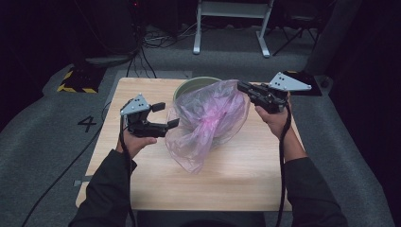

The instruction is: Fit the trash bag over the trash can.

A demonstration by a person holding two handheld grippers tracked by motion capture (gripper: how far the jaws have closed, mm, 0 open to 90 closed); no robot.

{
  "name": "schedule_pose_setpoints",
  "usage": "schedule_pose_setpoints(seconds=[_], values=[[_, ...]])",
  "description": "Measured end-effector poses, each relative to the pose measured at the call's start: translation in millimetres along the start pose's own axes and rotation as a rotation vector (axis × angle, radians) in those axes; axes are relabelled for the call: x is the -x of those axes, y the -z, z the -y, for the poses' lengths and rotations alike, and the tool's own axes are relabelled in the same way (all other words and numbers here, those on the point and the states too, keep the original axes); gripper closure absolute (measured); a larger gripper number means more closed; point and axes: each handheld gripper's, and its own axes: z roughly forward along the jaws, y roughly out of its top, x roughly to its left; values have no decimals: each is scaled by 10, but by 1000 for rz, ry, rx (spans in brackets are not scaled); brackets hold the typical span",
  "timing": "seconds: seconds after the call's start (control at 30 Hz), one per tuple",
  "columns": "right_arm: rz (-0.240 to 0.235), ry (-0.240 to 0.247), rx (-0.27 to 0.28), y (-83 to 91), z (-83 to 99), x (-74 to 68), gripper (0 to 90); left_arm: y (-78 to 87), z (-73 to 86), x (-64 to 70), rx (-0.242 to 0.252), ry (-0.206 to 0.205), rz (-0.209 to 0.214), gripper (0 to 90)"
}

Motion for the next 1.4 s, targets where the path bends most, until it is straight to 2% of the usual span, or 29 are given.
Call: schedule_pose_setpoints(seconds=[0.03, 0.1, 0.17, 0.23, 0.27, 0.3, 0.33, 0.37, 0.47, 0.5, 0.53, 0.57, 0.63, 0.67, 0.7, 0.87, 0.9, 0.97, 1.03, 1.13, 1.17, 1.23, 1.3, 1.33, 1.37, 1.4], values=[[-3, 3, -4, -1, 7, -4, 857, -7, 46, 23, -18, 8, 7, 159], [-10, 6, -12, -5, 24, -13, 851, -40, 93, 32, -52, 2, -8, 162], [-19, 1, -16, -10, 41, -11, 850, -74, 129, 14, -75, 7, -26, 207], [-24, 3, -17, -15, 52, -8, 850, -82, 145, -5, -77, 11, -30, 231], [-24, 4, -20, -17, 59, -6, 850, -79, 161, -29, -71, 13, -19, 301], [-29, -1, -20, -22, 76, 2, 850, -78, 175, -45, -72, -2, -26, 498], [-28, -2, -22, -22, 81, 4, 850, -78, 175, -45, -72, -2, -26, 551], [-28, 0, -24, -24, 89, 8, 850, -78, 184, -55, -76, -31, -26, 615], [-27, -3, -27, -23, 106, 17, 850, -85, 186, -66, -77, -47, -24, 814], [-22, -6, -30, -24, 125, 31, 850, -92, 181, -82, -72, -68, -36, 877], [-18, -7, -32, -24, 133, 35, 850, -92, 181, -82, -72, -68, -36, 892], [-7, -5, -39, -27, 146, 46, 850, -97, 162, -105, -64, -91, -73, 897], [4, -5, -46, -30, 158, 58, 851, -93, 150, -122, -51, -90, -80, 899], [13, -10, -51, -36, 171, 74, 852, -90, 132, -143, -40, -89, -102, 900], [43, -21, -66, -53, 201, 120, 857, -90, 99, -206, -17, -80, -128, 900], [120, -68, -117, -140, 324, 258, 866, -161, 46, -377, 16, -63, -206, 900], [135, -72, -131, -167, 351, 282, 866, -185, 36, -412, 19, -58, -211, 900], [156, -79, -154, -219, 396, 321, 870, -246, 16, -469, 10, -75, -250, 900], [164, -77, -168, -257, 425, 343, 872, -277, 10, -505, 11, -73, -259, 900], [204, -98, -218, -376, 508, 398, 875, -379, -5, -600, 9, -69, -289, 900], [215, -106, -231, -402, 526, 411, 879, -436, -11, -655, 11, -54, -290, 900], [219, -116, -240, -420, 540, 422, 879, -480, -12, -692, 4, -53, -300, 900], [230, -147, -266, -487, 606, 459, 880, -558, 4, -762, -10, -30, -305, 900], [230, -147, -266, -487, 606, 459, 880, -598, 19, -788, -15, -26, -306, 900], [222, -173, -279, -521, 655, 479, 880, -636, 36, -816, -23, -17, -304, 900], [222, -173, -279, -521, 655, 479, 880, -675, 55, -839, -33, -6, -295, 900]])
